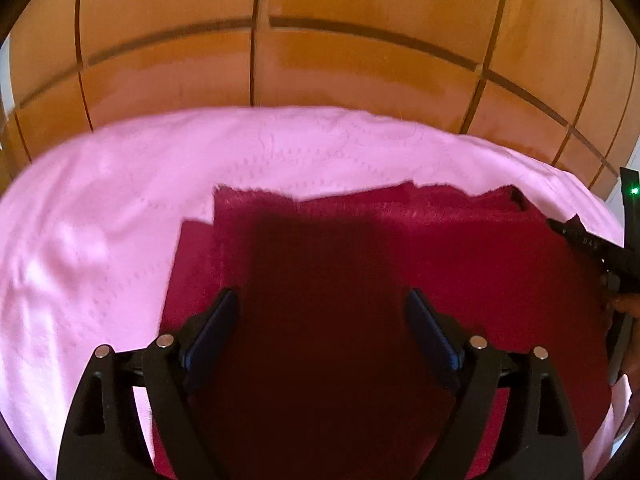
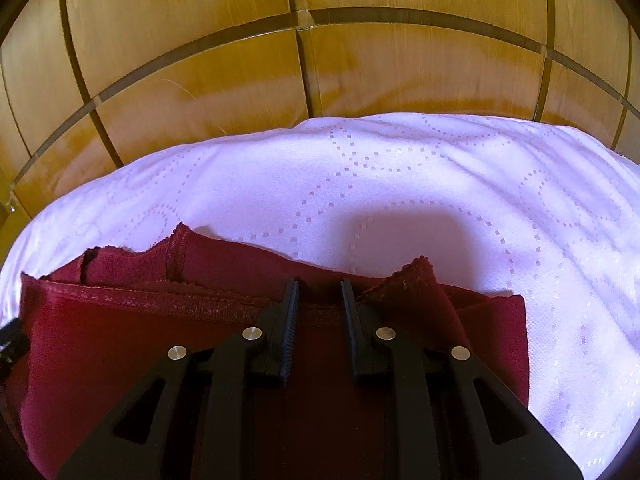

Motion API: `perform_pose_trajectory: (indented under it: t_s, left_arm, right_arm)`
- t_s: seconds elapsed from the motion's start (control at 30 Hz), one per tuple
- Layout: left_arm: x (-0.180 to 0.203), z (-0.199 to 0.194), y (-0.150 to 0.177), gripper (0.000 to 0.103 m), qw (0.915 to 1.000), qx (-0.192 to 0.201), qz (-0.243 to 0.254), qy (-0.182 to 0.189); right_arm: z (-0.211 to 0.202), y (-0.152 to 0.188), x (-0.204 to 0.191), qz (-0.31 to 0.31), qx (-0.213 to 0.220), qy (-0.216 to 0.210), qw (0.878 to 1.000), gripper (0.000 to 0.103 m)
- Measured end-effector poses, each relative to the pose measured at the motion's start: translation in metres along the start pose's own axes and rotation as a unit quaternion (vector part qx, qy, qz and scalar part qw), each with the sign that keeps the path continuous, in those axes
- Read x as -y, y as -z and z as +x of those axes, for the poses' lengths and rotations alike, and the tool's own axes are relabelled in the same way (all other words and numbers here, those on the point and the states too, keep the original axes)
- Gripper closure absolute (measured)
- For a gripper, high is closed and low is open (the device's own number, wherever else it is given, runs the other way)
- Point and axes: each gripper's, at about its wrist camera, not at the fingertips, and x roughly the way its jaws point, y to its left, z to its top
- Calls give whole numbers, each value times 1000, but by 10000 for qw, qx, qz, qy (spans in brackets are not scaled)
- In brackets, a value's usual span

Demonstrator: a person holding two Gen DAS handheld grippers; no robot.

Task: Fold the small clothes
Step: 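Lay the hem over the collar with both grippers and open them, then grasp the folded edge of the red dress with the right gripper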

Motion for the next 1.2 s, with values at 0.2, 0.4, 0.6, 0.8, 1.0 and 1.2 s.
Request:
perform_pose_trajectory:
  t_s: [0.2,0.4,0.6,0.8,1.0,1.2]
  left_arm:
    - [6,7,0,6,9998,-98,189,-30]
    - [8,7,2,6,9998,-66,175,-22]
    - [7,6,3,5,9999,-54,139,57]
    - [8,8,2,3,9998,-100,163,92]
    - [5,-23,-1,3,9989,132,23,445]
    - [25,-77,15,3,9914,738,-156,1070]
  right_arm:
    - [-32,3,-2,-66,283,-85,9995,55]
    - [-72,24,5,-199,443,-158,9987,49]
    - [-49,38,46,441,193,157,9987,69]
    - [-48,40,33,203,326,414,9984,62]
    - [-98,46,42,686,756,27,9948,37]
    - [-153,85,58,1376,909,-404,9855,37]
